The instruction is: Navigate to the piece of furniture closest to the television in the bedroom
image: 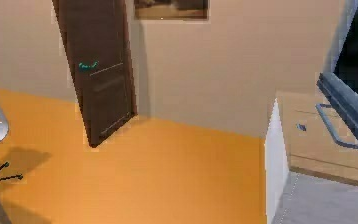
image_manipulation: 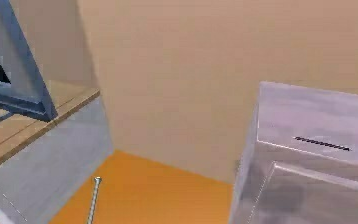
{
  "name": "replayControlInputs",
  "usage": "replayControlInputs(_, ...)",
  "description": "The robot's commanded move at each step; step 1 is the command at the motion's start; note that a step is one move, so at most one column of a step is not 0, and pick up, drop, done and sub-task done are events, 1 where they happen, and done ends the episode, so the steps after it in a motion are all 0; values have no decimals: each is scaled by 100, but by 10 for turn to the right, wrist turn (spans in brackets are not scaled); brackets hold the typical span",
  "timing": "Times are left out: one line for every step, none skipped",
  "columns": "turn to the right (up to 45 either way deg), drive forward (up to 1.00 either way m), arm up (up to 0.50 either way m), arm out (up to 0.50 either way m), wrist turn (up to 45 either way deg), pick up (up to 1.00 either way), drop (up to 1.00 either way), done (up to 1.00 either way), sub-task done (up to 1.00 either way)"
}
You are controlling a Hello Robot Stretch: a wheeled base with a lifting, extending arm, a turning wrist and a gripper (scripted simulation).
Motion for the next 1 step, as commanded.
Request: replayControlInputs(-450, 0, 0, 0, 0, 0, 0, 0, 0)
